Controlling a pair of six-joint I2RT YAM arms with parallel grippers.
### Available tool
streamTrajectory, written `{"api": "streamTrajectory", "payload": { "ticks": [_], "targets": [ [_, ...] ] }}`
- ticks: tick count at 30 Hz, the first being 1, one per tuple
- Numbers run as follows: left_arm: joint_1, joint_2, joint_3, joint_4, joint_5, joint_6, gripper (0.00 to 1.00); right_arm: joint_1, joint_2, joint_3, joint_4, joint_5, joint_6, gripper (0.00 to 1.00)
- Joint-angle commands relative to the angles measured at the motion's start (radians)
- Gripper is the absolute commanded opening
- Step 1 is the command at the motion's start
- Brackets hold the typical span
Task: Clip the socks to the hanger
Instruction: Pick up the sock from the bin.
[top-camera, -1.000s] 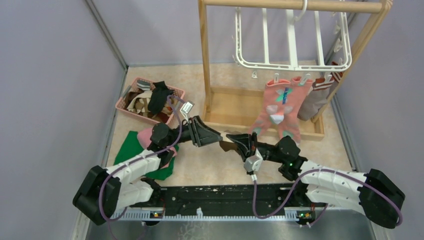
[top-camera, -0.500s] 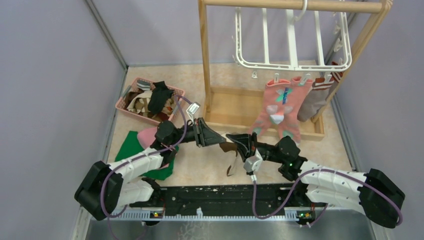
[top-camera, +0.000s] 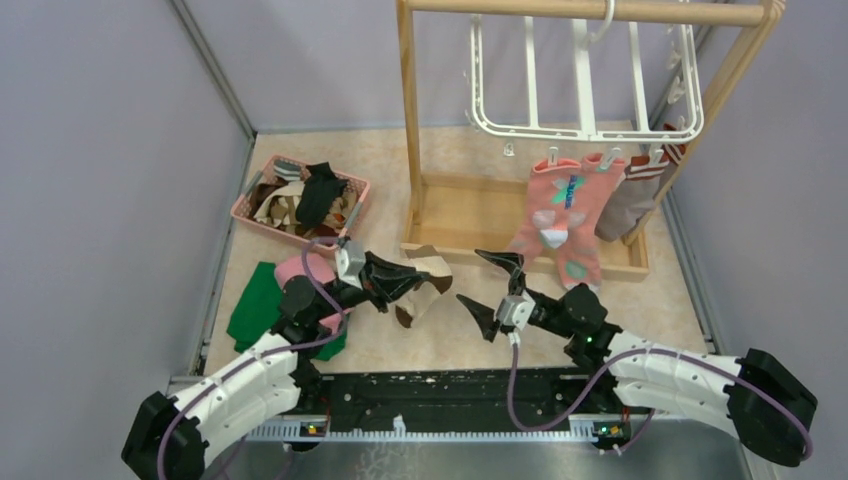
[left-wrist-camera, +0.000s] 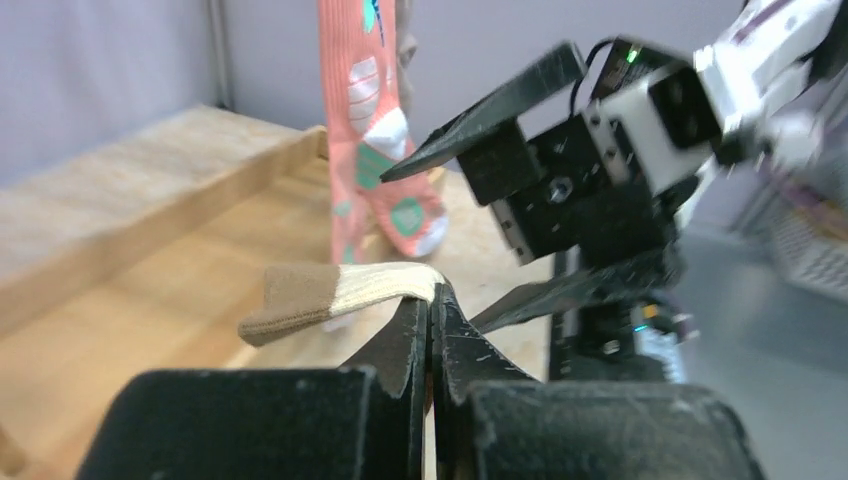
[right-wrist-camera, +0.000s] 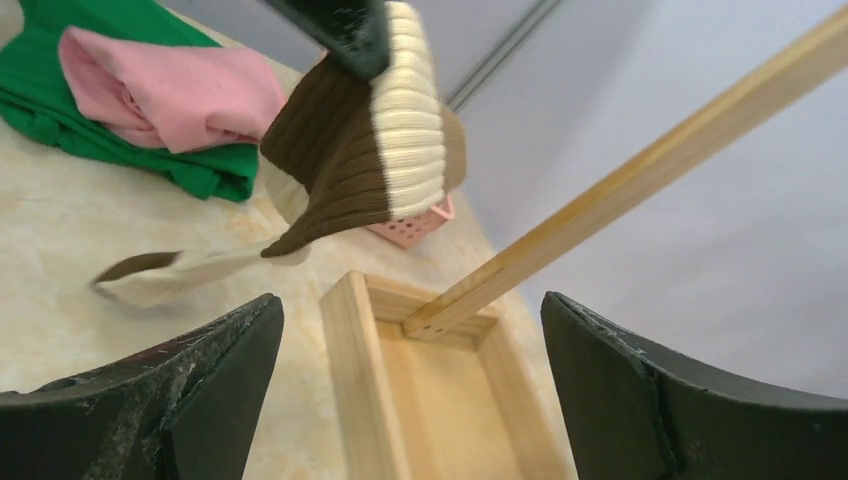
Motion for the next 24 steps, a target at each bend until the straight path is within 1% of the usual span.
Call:
{"api": "streamTrajectory", "payload": {
  "ticks": [1,3,4,5,8,11,14,17,20,22,24],
  "targets": [
    [-0.068,0.005,-0.102,0.128,-0.033,0.479,0.00,0.012,-0.099,-0.031,-0.004,0.083,0.334,0.99],
    [-0.120,0.024,-0.122,0.127,-0.023,0.704,0.00,0.011,-0.148,-0.034,-0.032,0.062,0.455,0.99],
    [-0.135,0.034,-0.124,0.122,-0.010,0.840,0.00,0.010,-0.169,-0.031,-0.059,0.049,0.511,0.99],
    [-0.147,0.045,-0.125,0.121,0.008,0.931,0.00,0.010,-0.185,-0.025,-0.090,0.040,0.556,0.99],
    [-0.158,0.068,-0.115,0.103,0.065,1.151,0.00,0.009,-0.201,0.011,-0.189,0.006,0.691,0.99],
    [-0.158,0.075,-0.071,0.000,0.108,1.290,0.00,0.009,-0.181,0.040,-0.231,-0.023,0.778,0.99],
    [-0.159,0.058,-0.051,-0.081,0.141,1.360,0.00,0.007,-0.146,0.039,-0.201,-0.020,0.828,0.99],
    [-0.160,0.004,-0.056,-0.119,0.185,1.383,0.00,-0.019,-0.086,0.044,-0.137,-0.053,0.906,0.99],
    [-0.171,-0.057,-0.062,-0.134,0.209,1.366,0.00,-0.071,0.009,0.065,-0.055,-0.120,1.064,0.98],
    [-0.175,-0.089,-0.075,-0.120,0.218,1.332,0.00,-0.100,0.073,0.064,0.053,-0.174,1.167,0.98],
    [-0.178,-0.114,-0.090,-0.098,0.228,1.298,0.00,-0.103,0.134,0.066,0.156,-0.212,1.239,0.97]
  ]
}}
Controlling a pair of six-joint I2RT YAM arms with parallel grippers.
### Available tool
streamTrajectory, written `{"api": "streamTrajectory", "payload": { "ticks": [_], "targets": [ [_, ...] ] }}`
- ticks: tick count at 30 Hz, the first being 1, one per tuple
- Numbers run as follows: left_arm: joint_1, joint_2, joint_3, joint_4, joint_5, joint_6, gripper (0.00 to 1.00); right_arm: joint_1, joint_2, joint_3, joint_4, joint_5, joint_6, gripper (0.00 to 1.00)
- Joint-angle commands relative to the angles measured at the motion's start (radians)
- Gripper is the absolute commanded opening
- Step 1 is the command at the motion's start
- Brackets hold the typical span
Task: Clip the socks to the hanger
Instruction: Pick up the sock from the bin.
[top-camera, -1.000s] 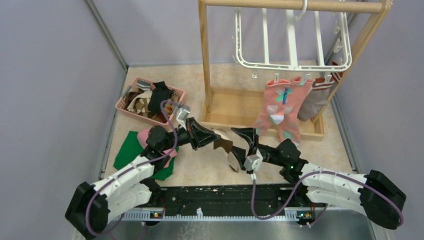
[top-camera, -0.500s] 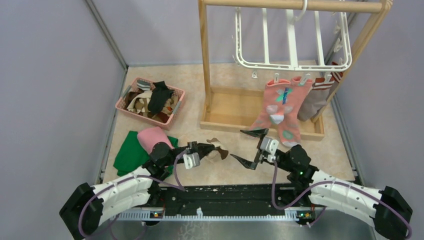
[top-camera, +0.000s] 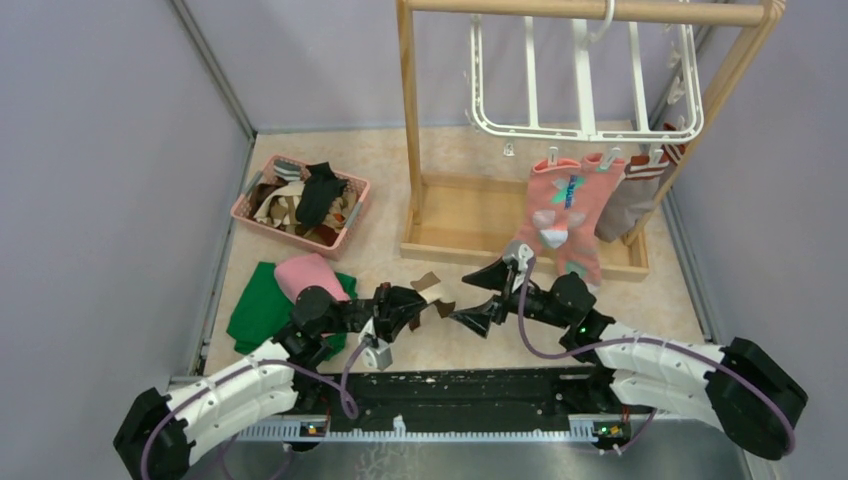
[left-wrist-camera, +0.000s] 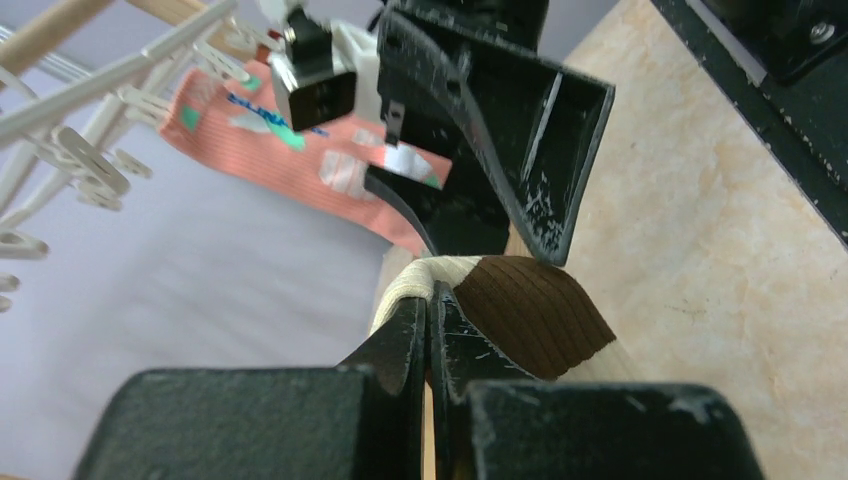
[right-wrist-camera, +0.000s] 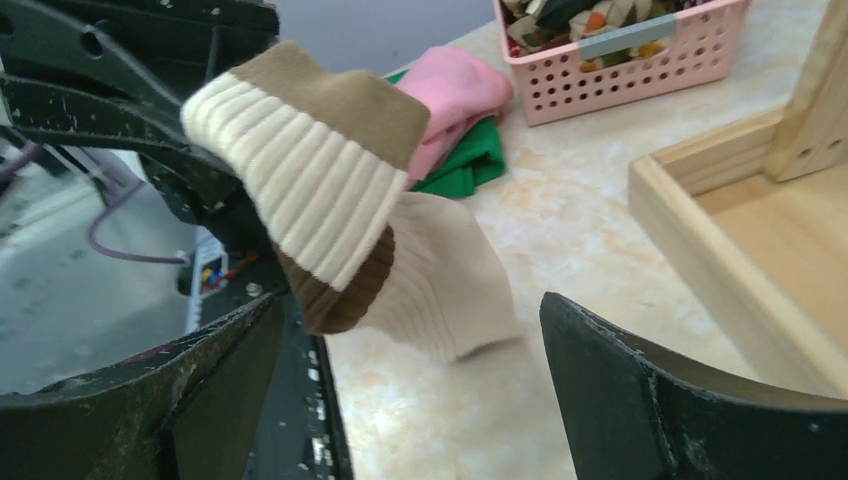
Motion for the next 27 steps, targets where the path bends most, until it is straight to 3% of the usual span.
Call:
{"api": "streamTrajectory", "payload": {
  "ticks": [1,8,14,23,26,27],
  "targets": [
    [-0.011,-0.058,-0.008,0.055,0.089,-0.014,0.00,-0.023,0.114,0.059,0.282,-0.128,0.260,0.96],
    [-0.011,-0.069,-0.046,0.110,0.092,-0.078,0.00,-0.021,0.289,0.108,0.557,-0.264,0.430,0.81],
    [-0.014,-0.065,-0.053,0.115,0.086,-0.090,0.00,-0.018,0.350,0.139,0.623,-0.309,0.504,0.69],
    [-0.013,-0.064,-0.078,0.120,0.039,-0.158,0.00,-0.017,0.290,0.147,0.546,-0.282,0.428,0.19],
    [-0.013,-0.067,-0.077,0.129,-0.001,-0.236,0.02,-0.002,0.235,0.151,0.426,-0.248,0.320,0.09],
    [-0.012,-0.066,-0.075,0.135,-0.020,-0.275,0.08,0.007,0.210,0.151,0.383,-0.232,0.277,0.07]
  ]
}}
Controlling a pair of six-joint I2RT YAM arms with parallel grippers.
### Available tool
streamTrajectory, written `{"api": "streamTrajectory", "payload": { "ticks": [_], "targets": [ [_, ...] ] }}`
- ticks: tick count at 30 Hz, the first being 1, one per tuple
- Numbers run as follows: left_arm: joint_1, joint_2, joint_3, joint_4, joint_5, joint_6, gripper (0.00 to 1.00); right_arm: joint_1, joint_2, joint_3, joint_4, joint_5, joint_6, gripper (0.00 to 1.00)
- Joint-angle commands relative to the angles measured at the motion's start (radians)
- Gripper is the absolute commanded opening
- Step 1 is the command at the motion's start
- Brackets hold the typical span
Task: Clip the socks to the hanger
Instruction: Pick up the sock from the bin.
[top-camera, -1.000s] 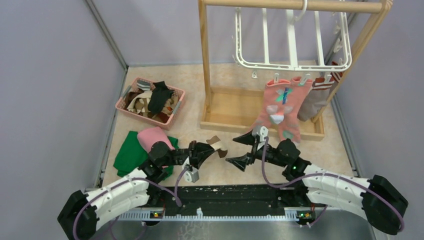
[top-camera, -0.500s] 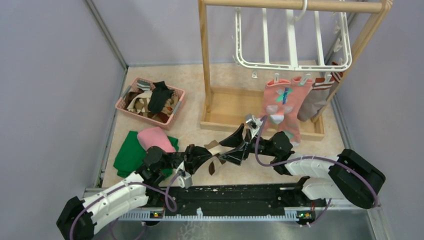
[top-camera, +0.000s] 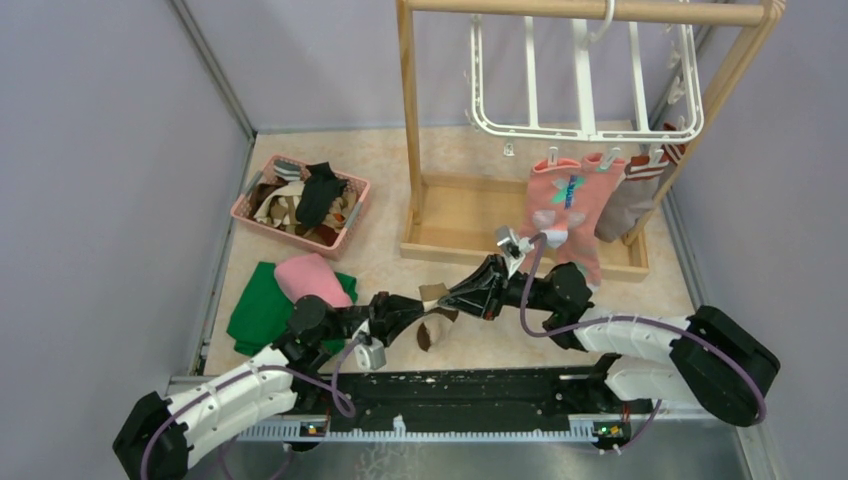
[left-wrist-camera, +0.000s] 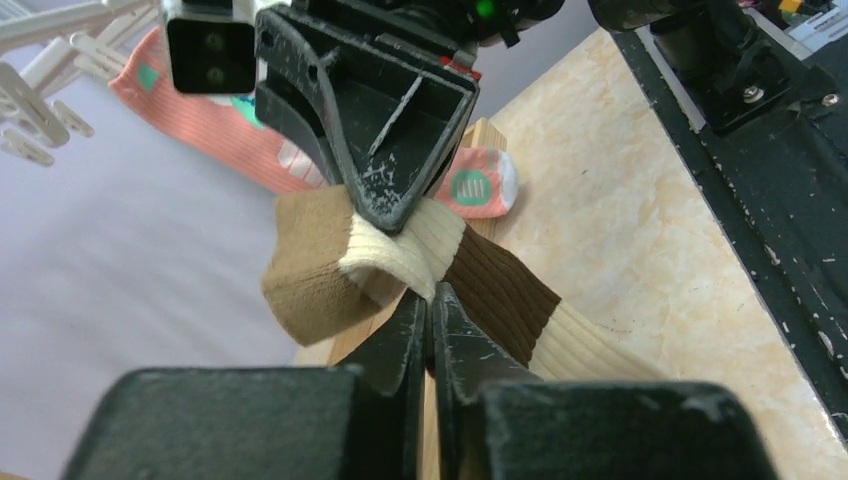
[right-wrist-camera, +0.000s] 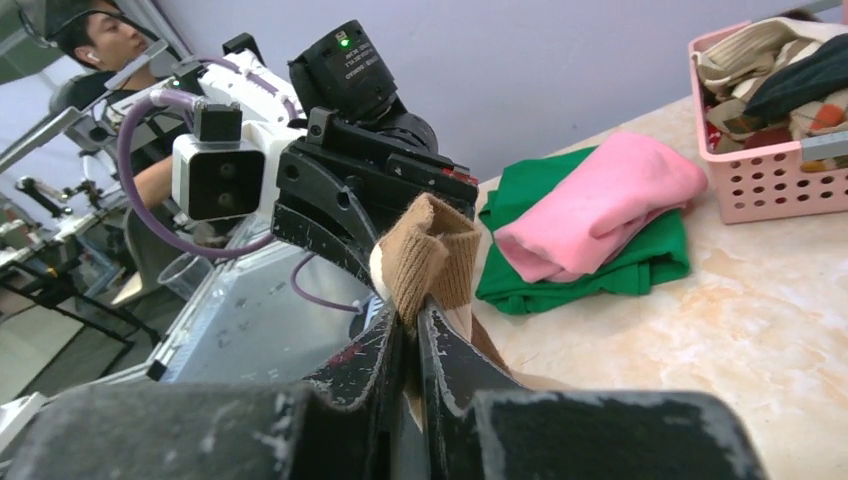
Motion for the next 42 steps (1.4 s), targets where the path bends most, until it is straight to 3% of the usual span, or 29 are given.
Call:
{"api": "streamTrajectory", "payload": {
  "ticks": [1,8,13,22,27,34,42],
  "targets": [
    [-0.004,0.000,-0.001,0.075,-0.055,-0.157,0.15,0.027,-0.117,0.047,-0.143,0.064,-0.195,0.07],
    [-0.003,-0.014,0.011,0.152,-0.184,-0.612,0.47,0.072,-0.312,0.008,-0.398,0.220,-0.568,0.04],
    [-0.003,0.009,0.048,0.171,-0.221,-0.846,0.57,0.114,-0.383,-0.048,-0.435,0.245,-0.830,0.04],
    [-0.002,0.122,0.185,0.140,-0.195,-1.026,0.46,0.230,-0.395,-0.070,-0.496,0.405,-1.121,0.06],
    [-0.003,0.150,0.234,0.042,-0.201,-1.030,0.43,0.244,-0.443,-0.097,-0.474,0.475,-1.163,0.06],
    [-0.001,0.038,0.250,-0.136,-0.294,-0.985,0.52,0.245,-0.511,-0.127,-0.479,0.510,-1.200,0.07],
    [-0.002,0.148,0.262,-0.035,-0.208,-1.094,0.43,0.244,-0.483,-0.127,-0.453,0.486,-1.202,0.07]
  ]
}}
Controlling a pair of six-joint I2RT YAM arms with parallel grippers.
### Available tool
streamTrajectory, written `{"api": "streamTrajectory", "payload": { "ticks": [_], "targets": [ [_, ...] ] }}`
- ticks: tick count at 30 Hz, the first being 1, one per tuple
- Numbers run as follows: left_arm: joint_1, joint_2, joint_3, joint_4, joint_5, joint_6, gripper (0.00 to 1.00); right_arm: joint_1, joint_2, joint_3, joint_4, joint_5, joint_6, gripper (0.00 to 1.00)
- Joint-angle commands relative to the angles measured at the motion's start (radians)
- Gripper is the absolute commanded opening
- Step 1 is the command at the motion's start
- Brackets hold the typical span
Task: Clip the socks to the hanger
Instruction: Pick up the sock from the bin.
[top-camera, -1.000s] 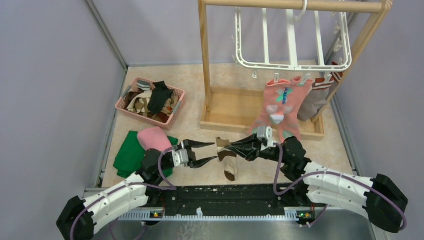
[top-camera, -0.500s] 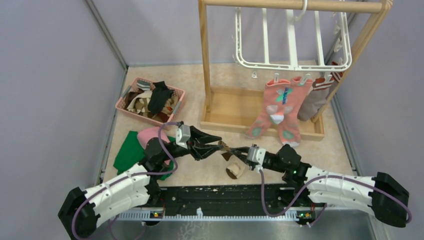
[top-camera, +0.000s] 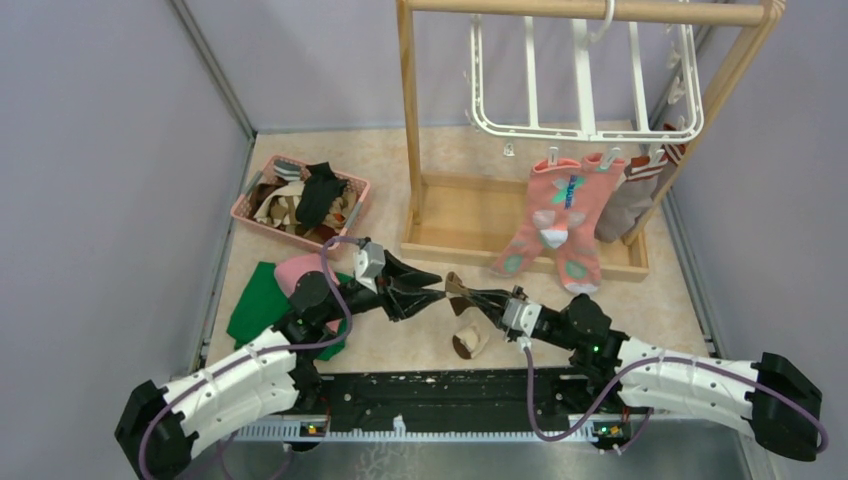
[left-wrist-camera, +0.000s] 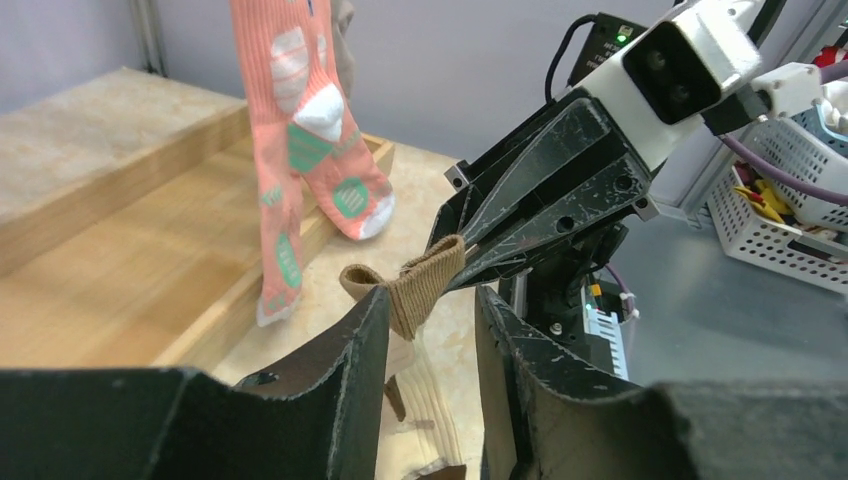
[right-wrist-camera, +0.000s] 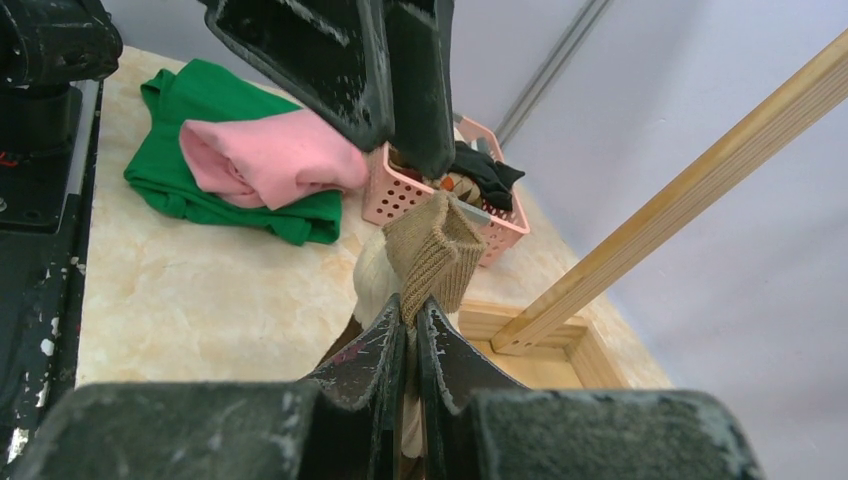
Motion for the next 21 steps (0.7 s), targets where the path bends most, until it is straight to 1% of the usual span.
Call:
{"api": "streamTrajectory", "payload": {
  "ticks": [1,7,13,15,18,21],
  "targets": [
    [-0.002,0.078,0.049,0.071,0.053,-0.068,0.42,0.011,0.002,0.003,0.050,-0.002,-0.014,0.07],
    [-0.001,0.143,0.081,0.061,0.074,-0.074,0.34,0.012,0.001,0.002,0.049,-0.011,-0.014,0.07],
    [-0.001,0.174,0.085,0.111,0.124,-0.077,0.29,0.013,0.003,0.004,0.048,-0.018,-0.016,0.07],
    [-0.001,0.177,0.092,0.085,0.120,-0.060,0.33,0.013,-0.002,0.004,0.047,-0.014,-0.016,0.07],
    [-0.001,0.154,0.107,-0.013,0.082,0.002,0.43,0.013,-0.011,0.002,0.040,-0.008,-0.017,0.07],
    [0.000,0.095,0.116,-0.134,-0.001,0.074,0.46,0.013,-0.018,0.001,0.035,-0.007,-0.019,0.07]
  ]
}}
